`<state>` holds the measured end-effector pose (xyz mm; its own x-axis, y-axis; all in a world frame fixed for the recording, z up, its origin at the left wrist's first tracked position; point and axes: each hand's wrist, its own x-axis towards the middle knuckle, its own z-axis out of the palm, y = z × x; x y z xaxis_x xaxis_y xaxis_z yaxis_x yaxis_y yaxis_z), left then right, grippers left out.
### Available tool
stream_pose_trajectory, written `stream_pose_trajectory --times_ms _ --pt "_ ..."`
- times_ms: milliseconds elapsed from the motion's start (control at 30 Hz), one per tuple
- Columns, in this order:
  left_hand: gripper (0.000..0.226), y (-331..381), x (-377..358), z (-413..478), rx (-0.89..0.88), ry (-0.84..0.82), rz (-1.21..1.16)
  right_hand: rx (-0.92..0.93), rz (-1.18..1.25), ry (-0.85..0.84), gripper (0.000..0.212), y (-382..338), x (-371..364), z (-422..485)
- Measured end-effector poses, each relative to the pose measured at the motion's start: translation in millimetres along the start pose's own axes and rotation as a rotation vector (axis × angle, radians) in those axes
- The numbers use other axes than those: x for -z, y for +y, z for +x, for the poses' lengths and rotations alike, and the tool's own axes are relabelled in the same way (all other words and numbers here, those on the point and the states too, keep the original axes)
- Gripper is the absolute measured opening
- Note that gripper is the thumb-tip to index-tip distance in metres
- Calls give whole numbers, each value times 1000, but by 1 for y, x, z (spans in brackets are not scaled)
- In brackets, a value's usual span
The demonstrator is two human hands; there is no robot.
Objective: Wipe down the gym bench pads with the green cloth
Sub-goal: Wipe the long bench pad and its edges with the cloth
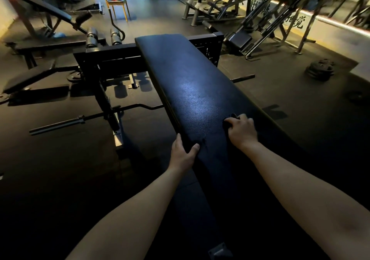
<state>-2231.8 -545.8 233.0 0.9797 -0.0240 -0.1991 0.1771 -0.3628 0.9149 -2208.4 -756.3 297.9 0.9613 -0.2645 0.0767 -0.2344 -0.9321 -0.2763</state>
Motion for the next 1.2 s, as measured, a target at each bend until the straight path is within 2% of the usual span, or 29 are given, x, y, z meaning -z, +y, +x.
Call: stream_pose_trajectory --times_ms 100,300,433,500,567,633,833,967,1100,1200 --pt "88 0 -1 -1 -9 8 -15 -60 62 -9 36 -27 -2 -1" --pt "93 5 1 -2 -1 0 -91 279 182 -197 31 -109 -14 -19" --pt "45 -1 2 1 8 -85 -139 410 291 -251 31 -113 -18 -30" --pt "49 -3 2 2 -31 -46 -95 452 249 -206 36 -100 -25 -35" --pt "72 -7 -3 6 -39 14 -81 408 191 -142 39 -83 -28 -36" --pt "82 1 -4 -2 -13 12 -5 311 154 -71 38 -64 -23 -30" --pt "83 6 -5 -9 -42 39 33 33 14 -3 45 -3 4 -15" --pt "83 10 -3 -15 -40 37 69 -146 -14 -2 46 5 8 -15" --pt "84 10 -4 -17 -2 35 83 -160 86 -39 42 -18 6 -16" --pt "87 14 -1 -22 41 17 48 -38 129 -92 38 -48 9 -25"
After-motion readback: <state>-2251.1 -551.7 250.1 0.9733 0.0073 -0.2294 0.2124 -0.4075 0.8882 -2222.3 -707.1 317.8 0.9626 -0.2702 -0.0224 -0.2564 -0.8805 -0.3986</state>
